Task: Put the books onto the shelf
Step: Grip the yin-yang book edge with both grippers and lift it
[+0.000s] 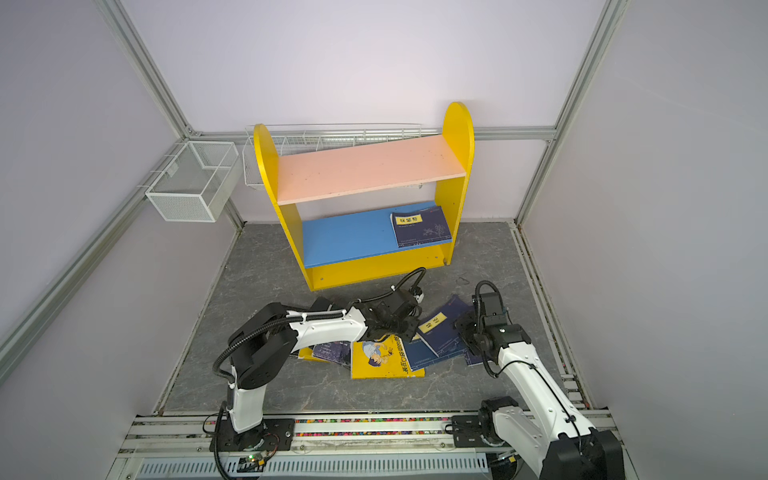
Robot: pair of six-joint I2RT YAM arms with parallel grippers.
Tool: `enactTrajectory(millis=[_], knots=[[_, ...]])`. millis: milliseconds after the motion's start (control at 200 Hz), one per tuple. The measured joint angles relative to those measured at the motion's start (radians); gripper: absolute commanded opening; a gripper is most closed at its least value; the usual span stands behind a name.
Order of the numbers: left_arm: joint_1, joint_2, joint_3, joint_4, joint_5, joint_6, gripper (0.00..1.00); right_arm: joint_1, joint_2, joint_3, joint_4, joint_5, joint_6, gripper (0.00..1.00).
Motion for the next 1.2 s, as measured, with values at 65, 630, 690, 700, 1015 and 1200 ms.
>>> enactTrajectory(millis=[65,630,690,700,1015,1200], knots=[[-0.004,0.007,0.009,-0.003,0.0,0.0,0.06,-0.001,0.0,0.002,0.01,0.006,-0.028,0.57],[-0.019,0.02,0.038,-0.034,-0.034,0.0,0.0,-0.072,0.077,-0.072,0.085,-0.021,-0.071,0.54],[-0.019,0.02,0.038,-0.035,-0.036,0.0,0.0,-0.084,0.094,-0.078,0.102,-0.021,-0.083,0.54],[-0.019,0.02,0.038,-0.035,-0.037,0.0,0.0,-0.086,0.098,-0.079,0.106,-0.021,-0.085,0.54],[-0.02,0.022,0.038,-0.032,-0.036,0.003,0.0,-0.205,0.214,-0.137,0.324,-0.123,-0.139,0.48],[-0.021,0.028,0.04,-0.026,-0.035,0.008,0.0,-0.227,0.221,-0.212,0.519,-0.227,-0.145,0.4]])
